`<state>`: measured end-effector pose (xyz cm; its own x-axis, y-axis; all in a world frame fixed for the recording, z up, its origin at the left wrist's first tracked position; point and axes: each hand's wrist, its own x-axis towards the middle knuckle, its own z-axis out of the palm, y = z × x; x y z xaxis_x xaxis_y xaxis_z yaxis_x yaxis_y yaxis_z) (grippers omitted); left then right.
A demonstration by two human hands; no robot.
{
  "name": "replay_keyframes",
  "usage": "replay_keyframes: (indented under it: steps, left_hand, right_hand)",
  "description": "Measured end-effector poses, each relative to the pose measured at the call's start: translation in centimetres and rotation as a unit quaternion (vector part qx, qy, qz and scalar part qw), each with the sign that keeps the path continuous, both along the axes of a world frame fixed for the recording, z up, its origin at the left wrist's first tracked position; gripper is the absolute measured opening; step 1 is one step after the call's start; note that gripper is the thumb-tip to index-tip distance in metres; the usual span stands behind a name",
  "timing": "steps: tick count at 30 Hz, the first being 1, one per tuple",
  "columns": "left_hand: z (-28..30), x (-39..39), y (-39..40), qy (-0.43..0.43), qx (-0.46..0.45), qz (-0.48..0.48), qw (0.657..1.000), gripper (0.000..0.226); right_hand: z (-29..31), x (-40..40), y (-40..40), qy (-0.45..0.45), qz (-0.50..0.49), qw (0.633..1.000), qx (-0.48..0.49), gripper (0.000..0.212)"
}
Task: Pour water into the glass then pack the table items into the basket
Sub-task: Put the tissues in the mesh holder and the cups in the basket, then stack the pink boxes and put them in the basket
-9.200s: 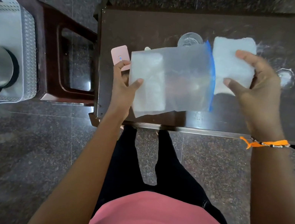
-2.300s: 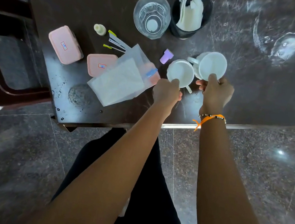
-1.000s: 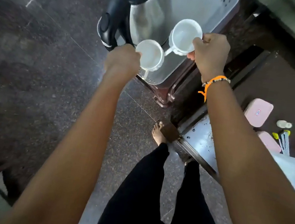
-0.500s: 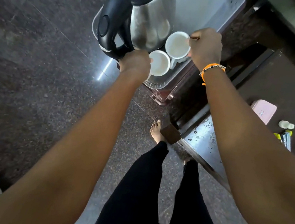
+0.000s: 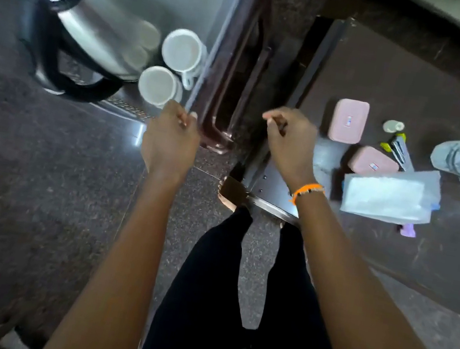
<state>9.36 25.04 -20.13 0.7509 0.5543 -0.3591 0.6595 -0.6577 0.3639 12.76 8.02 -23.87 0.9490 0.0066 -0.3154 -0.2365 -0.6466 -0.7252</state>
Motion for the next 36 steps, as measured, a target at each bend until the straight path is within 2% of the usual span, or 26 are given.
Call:
replay_keyframes:
  steps: [7,9,11,13,15,16,18,20,24,28,32,34,36]
  left_hand:
    - [-1.1,-2.3,-13.2,0.085,-0.147,-0.09,0.981,0.017]
    - [-2.3,-2.8,-17.1,0.115,-0.18,-0.109,0.971,0.017]
    - [-3.9,-2.8,-20.5,0.153,-0.226,-0.107,0.956,0.021]
    - [-5.3,-2.6,-23.2,0.197,-0.27,-0.085,0.939,0.024]
    - [-6.8,-2.1,-25.5,0.222,-0.267,-0.089,0.934,0.027]
    - [-7.3,-1.8,-26.5,0.224,-0.249,-0.101,0.937,0.027]
    - [-8.0,-1.4,-28.3,0.215,-0.212,-0.127,0.945,0.025]
    - [-8.6,-1.4,-30.2,0.215,-0.21,-0.145,0.943,0.023]
    - [-9.4,-2.6,-33.2,0.272,-0.258,-0.123,0.919,0.023]
    - [-9.6,-4.5,-35.5,0.364,-0.291,-0.028,0.884,0.033]
    - [-8.8,-6.6,-37.8,0.445,-0.327,-0.027,0.833,0.041]
    - [-8.7,-7.2,-38.9,0.456,-0.325,-0.024,0.828,0.04]
    - [-8.6,-7.3,-39.7,0.451,-0.32,-0.02,0.833,0.037]
  right_hand:
    - [-1.9,-6.5,-13.3,0.035,-0.138,0.989,-0.051,0.016]
    - [-2.7,-8.5,-16.9,0.039,-0.207,0.976,-0.057,0.018]
    - [-3.8,-10.6,-20.3,0.058,-0.337,0.938,-0.054,0.018]
    - [-5.5,-13.0,-23.0,0.12,-0.483,0.865,-0.057,0.025]
    - [-7.3,-15.1,-24.8,0.2,-0.558,0.805,-0.036,0.037]
    - [-8.1,-15.9,-25.5,0.23,-0.563,0.794,-0.012,0.043]
    - [-9.1,-16.4,-26.4,0.253,-0.55,0.794,0.042,0.056]
    - [-9.8,-15.5,-27.6,0.237,-0.537,0.805,0.083,0.07]
    - [-11.0,-13.1,-29.7,0.195,-0.446,0.869,0.09,0.095]
    - [-11.5,-12.0,-31.2,0.146,-0.4,0.902,0.071,0.08]
    - [-12.0,-11.8,-33.3,0.138,-0.358,0.923,0.035,0.05]
    - [-12.2,-11.7,-34.3,0.154,-0.349,0.924,0.034,0.038]
    - [-12.2,-11.4,-35.4,0.188,-0.382,0.902,0.079,0.027]
